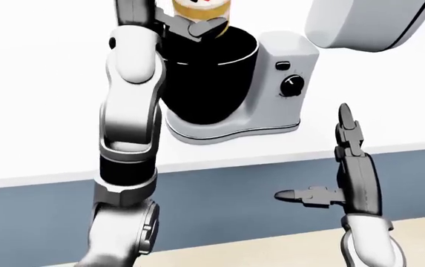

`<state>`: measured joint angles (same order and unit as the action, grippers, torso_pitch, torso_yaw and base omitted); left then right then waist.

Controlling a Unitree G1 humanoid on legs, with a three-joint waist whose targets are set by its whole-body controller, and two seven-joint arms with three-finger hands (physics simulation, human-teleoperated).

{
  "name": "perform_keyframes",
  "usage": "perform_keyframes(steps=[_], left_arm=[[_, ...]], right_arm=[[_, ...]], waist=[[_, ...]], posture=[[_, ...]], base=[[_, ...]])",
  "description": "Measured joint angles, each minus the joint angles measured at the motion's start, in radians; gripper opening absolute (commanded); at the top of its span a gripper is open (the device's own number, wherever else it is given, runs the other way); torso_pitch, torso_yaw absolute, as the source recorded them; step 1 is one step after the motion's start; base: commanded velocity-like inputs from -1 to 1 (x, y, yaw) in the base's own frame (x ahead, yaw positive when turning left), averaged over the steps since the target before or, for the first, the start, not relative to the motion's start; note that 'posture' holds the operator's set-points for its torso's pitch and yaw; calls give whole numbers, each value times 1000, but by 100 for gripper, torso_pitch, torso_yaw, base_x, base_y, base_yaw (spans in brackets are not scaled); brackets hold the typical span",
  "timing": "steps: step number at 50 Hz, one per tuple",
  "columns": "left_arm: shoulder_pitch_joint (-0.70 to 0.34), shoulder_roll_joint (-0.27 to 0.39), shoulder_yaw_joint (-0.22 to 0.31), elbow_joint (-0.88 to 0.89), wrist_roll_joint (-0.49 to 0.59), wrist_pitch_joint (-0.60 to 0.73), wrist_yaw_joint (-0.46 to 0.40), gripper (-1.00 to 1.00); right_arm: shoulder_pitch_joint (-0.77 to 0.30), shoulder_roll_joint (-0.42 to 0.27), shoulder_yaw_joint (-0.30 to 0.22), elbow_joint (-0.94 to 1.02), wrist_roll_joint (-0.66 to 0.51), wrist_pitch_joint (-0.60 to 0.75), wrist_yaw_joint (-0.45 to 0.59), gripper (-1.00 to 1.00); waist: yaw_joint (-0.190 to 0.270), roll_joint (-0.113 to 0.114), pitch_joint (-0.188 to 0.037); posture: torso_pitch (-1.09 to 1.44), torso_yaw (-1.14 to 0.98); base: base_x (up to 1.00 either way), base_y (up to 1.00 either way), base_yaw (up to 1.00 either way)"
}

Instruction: Place the cake in the stand mixer bowl.

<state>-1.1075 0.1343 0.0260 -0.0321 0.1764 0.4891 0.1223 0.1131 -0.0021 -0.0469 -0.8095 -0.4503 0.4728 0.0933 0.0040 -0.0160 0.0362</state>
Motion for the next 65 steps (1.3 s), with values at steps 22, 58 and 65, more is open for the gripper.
perform_keyframes(steps=[22,58,65], left_arm=[[-26,12,18,101,30,-54,5,-94],[-67,71,59,141,-7,-27,3,100],[-91,107,71,185,-40,-39,17,100]], right_arm=[[3,0,-3,-8,4,-5,3,100],[6,0,0,-2,6,-14,0,100],[1,0,3,-2,4,-11,0,100]], waist=[[-2,0,0],[-2,3,-1],[-1,4,-1]], posture=[[0,0],[0,0],[0,0]], base=[[0,0,0],[0,0,0],[0,0,0]])
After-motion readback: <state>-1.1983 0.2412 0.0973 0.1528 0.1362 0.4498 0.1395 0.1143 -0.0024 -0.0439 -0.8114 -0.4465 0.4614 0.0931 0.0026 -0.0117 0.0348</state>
